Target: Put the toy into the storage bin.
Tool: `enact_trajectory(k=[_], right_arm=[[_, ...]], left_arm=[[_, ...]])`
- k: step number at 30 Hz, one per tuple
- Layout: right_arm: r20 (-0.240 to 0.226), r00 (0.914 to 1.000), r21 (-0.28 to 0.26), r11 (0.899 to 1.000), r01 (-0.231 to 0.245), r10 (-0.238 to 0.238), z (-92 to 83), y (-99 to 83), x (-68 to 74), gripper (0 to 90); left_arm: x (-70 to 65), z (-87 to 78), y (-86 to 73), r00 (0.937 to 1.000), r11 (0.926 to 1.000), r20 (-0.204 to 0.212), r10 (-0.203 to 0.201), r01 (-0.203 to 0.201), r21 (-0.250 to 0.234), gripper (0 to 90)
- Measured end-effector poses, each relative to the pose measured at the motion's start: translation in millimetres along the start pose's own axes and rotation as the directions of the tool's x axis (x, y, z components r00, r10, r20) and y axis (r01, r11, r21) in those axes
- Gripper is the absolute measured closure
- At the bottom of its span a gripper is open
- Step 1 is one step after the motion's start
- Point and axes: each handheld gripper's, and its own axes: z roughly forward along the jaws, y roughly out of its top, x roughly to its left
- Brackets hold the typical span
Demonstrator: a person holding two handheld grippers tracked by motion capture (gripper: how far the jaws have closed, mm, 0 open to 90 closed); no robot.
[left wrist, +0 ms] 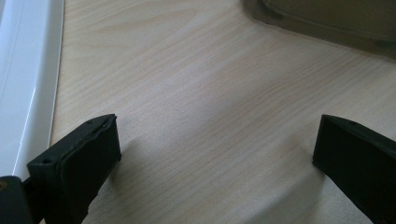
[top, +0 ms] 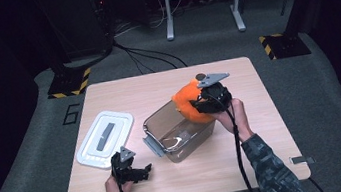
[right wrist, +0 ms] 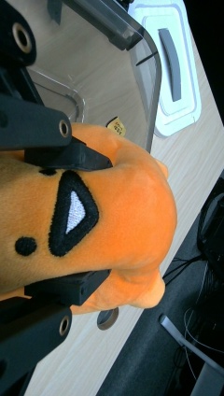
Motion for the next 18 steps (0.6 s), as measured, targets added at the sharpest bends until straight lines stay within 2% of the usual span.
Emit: enact_trajectory(k=[9, 18], right_arm=[[-0.028, 0.9996, 0.016, 1.000, -0.003, 0.003, 8.2, -3.9, 0.3, 51.4], [-0.059, 0.9972, 0.068, 0.997, -0.041, 0.045, 26.5, -13.7, -1.5, 50.0]], left_arm=[[-0.1, 0.0, 0.0, 1.0000, 1.0000, 0.000, -0.001, 0.001, 0.000, 0.5], [-0.3, 0.2, 0.0, 1.0000, 1.0000, 0.000, -0.006, 0.006, -0.004, 0.5]])
